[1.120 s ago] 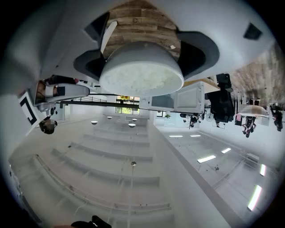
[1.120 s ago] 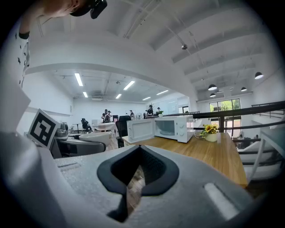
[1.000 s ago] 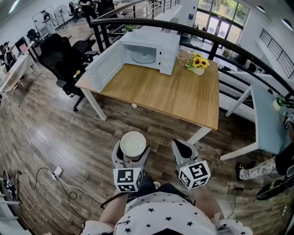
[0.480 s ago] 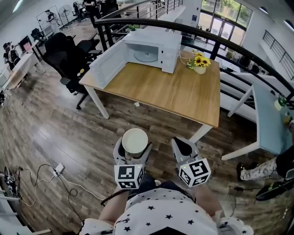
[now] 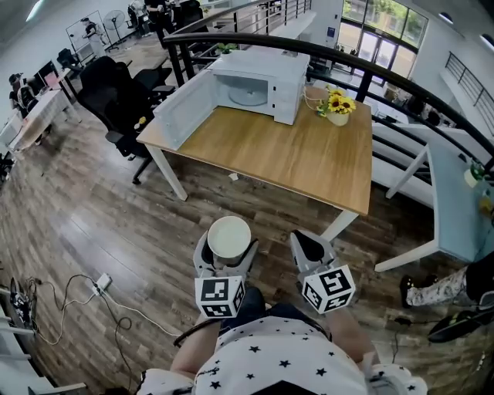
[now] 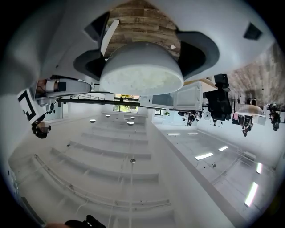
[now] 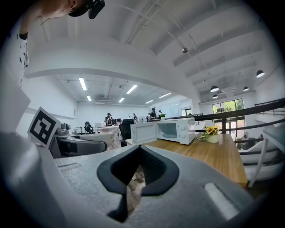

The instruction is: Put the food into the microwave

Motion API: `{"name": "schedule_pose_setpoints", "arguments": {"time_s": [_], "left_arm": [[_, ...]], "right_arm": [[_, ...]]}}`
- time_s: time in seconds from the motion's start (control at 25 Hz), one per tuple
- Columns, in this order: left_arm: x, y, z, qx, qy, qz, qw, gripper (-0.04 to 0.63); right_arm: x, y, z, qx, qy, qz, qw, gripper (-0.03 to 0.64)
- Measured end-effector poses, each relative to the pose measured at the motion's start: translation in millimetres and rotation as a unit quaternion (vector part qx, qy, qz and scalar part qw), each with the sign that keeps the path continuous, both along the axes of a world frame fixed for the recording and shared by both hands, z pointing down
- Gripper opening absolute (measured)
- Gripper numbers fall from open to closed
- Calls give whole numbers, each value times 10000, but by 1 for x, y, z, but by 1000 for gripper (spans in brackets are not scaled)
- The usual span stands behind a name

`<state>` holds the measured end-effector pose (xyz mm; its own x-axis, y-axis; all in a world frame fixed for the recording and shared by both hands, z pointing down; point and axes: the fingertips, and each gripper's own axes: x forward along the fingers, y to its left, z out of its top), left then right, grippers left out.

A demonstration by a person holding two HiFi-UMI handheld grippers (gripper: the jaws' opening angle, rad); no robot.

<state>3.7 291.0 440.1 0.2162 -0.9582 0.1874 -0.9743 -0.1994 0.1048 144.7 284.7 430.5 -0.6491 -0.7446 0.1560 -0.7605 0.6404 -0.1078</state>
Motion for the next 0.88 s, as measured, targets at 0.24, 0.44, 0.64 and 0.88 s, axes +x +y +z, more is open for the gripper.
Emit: {"name": "schedule_pose_setpoints", "arguments": {"time_s": [0.24,0.44,0.64,0.88], "left_arm": [[0,-5,-2,-35,-9,-81,10000,476],[-2,-18,-4,-24,15,-106,9999,476],[-5,-40,-3,-39,41,-85,9999,476],[-13,-79,-2,-38,68,-1,10000,476]], "right_arm": [[-2,-7,-1,-57,-24,-89,9999,5],[-5,-20,0,-98,-40,-127,9999,5],[-9,-41,3,-153,-54,-111,9998,5],[-21,-80,4,-166,-43,-91,9998,6]]}}
